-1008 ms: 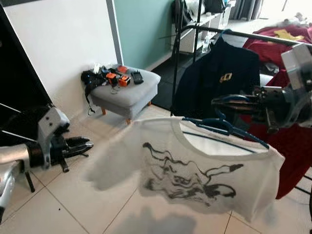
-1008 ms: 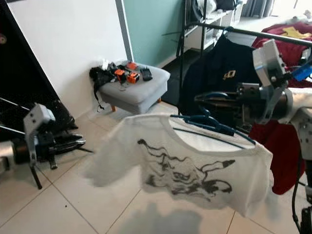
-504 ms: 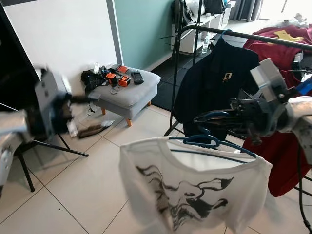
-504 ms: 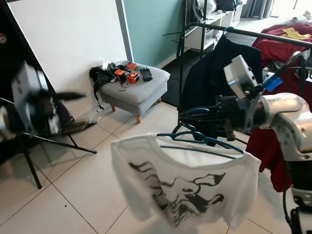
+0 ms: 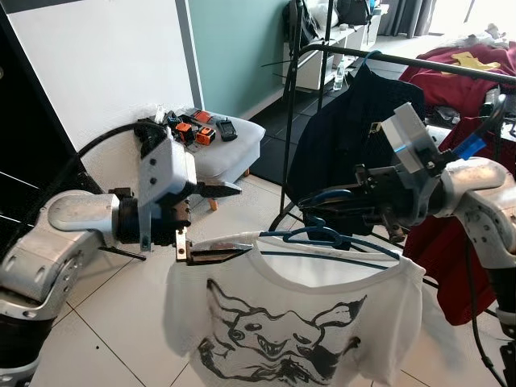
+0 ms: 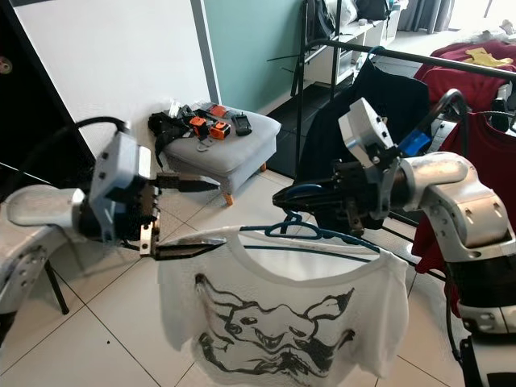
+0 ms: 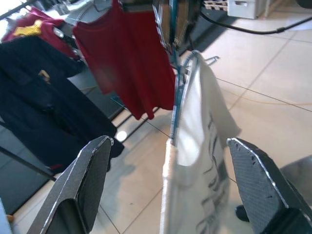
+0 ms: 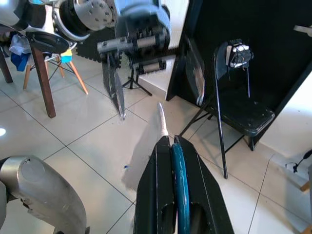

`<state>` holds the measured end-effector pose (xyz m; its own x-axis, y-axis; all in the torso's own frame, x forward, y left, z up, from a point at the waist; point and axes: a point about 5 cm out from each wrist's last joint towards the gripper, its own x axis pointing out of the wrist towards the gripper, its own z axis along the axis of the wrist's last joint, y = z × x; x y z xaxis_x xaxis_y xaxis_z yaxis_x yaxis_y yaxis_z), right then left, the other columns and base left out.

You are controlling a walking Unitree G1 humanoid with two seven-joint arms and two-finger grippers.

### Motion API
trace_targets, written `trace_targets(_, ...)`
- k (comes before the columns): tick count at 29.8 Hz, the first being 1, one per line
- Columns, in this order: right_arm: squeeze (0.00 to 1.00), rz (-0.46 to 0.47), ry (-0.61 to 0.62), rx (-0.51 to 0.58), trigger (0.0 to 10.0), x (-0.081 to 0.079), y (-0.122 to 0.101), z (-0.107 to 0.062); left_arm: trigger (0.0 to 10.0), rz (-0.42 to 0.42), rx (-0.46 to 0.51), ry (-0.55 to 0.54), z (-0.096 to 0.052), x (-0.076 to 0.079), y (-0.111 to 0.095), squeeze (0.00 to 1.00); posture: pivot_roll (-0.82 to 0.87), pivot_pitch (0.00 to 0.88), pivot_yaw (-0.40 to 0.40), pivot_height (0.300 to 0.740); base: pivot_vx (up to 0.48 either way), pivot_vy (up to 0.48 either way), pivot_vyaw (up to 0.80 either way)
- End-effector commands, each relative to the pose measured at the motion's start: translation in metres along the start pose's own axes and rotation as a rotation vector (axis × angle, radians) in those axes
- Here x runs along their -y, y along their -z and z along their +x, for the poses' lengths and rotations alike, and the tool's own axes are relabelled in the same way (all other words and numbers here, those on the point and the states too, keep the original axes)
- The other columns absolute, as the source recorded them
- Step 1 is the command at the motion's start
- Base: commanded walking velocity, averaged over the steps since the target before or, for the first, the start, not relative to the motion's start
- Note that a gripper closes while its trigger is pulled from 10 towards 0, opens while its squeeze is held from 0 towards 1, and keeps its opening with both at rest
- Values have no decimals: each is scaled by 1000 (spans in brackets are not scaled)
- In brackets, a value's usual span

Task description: Hang hanger

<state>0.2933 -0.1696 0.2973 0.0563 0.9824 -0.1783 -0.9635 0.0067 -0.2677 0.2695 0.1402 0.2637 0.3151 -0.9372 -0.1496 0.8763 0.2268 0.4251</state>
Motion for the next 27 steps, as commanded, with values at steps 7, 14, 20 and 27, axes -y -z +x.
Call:
trace_targets(7, 0, -73, -39, 17, 0, -2, -14, 10, 10000, -20, -141, -33, 6, -1, 21, 0, -90, 19, 59, 740, 0, 0, 0)
trace_targets(14, 0, -80, -59, 20, 0, -5, -15, 12, 10000, -50, -183, -33, 6, 3, 29, 0, -89, 21, 59, 740, 0, 0, 0)
trace_targets(20, 0, -92, -74, 30, 0, -8, -19, 13, 0, -74, -220, -13, 8, 8, 40, 0, -92, 21, 62, 740, 0, 0, 0)
trace_targets(27, 0, -93, -78, 36, 0, -9, -20, 12, 0, -76, -247, -22, 7, 8, 45, 0, -89, 22, 61, 740, 0, 0, 0)
